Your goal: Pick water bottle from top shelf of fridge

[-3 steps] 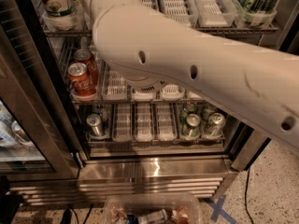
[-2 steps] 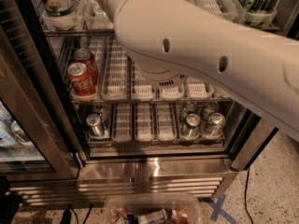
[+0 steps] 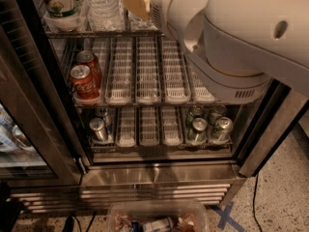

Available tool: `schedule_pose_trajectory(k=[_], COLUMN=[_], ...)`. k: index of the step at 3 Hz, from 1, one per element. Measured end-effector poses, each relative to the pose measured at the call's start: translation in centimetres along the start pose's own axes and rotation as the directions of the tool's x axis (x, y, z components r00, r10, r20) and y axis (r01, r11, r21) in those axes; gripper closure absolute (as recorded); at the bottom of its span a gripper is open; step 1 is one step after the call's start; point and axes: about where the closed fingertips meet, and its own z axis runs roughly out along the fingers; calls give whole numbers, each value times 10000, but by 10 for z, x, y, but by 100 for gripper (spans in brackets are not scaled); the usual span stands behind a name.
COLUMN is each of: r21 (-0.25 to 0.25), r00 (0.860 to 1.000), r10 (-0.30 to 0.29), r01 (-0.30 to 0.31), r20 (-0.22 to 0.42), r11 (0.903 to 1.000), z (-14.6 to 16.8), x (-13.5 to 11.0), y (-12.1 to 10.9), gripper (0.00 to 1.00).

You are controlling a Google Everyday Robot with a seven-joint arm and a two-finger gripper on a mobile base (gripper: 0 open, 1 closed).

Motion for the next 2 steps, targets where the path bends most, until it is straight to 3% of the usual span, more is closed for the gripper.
schedule_pose_trajectory(k=[2], r21=[-209], r00=[10000], r10=[65], r01=[-65], r20=[12], r11=[9998], z=[0], x=[0], y=[4], gripper=[100])
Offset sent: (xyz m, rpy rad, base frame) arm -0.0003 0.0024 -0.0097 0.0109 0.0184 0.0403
